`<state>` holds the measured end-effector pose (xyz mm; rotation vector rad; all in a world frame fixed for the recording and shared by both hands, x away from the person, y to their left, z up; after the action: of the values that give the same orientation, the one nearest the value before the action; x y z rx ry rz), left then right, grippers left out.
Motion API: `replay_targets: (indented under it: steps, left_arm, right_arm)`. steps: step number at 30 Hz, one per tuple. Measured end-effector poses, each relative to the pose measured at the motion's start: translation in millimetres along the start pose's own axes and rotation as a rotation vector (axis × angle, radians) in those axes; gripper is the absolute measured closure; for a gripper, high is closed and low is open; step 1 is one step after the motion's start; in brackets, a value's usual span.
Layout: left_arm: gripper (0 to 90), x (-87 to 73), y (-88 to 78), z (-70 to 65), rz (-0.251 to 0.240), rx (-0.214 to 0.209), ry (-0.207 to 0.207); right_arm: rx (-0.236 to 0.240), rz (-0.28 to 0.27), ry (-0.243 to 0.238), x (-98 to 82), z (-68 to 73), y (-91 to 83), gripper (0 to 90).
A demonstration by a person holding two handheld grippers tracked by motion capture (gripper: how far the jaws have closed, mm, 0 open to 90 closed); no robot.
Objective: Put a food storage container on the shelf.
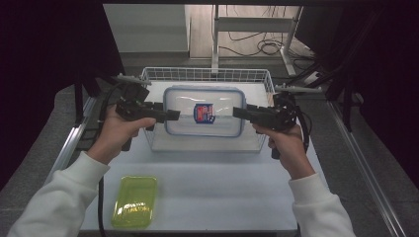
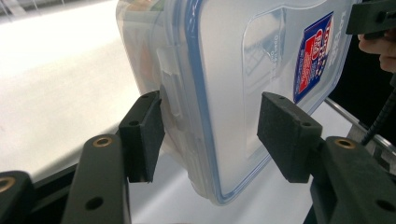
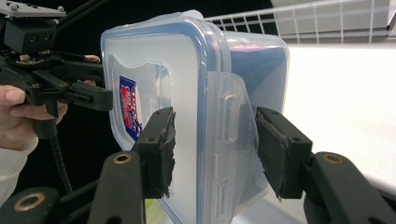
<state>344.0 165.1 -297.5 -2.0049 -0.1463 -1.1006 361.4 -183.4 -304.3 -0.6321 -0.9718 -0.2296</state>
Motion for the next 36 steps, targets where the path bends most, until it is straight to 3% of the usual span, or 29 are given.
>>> replay_targets:
  steps: [9, 15, 26, 31, 36]
  left_arm:
    - [41.5, 30.8, 11.5, 18.8, 0.0, -0.01, -0.012]
    - [41.5, 35.2, 24.3, 32.1, 0.017, -0.017, -0.045]
    - [41.6, 44.6, 32.5, 47.1, 0.013, -0.044, -0.102]
    - [38.0, 48.1, 38.8, 56.6, 0.003, -0.072, -0.145]
    - [32.9, 50.0, 47.1, 62.1, -0.017, -0.072, -0.18]
  right_arm:
    - [-0.006, 0.014, 0.015, 32.2, -19.2, 7.3, 48.7]
    - [0.003, 0.042, 0.056, 38.7, -36.8, 18.9, 48.5]
    - [0.025, 0.056, 0.151, 49.5, -59.6, 32.6, 48.0]
    - [0.001, 0.04, 0.195, 52.7, -66.3, 38.7, 47.3]
    - [-0.03, 0.022, 0.217, 52.1, -67.4, 41.9, 46.2]
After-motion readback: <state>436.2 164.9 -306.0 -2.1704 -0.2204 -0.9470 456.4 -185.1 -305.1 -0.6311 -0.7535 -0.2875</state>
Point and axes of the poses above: each handheld gripper's, and its own axes: y roughly forward along the jaws, x roughly out of its top, z roughly to its left, the point moved 1 cm from there along y, roughly forward along the jaws, and after that the axes turned 2 degrees about z, right-handed, at the moved point
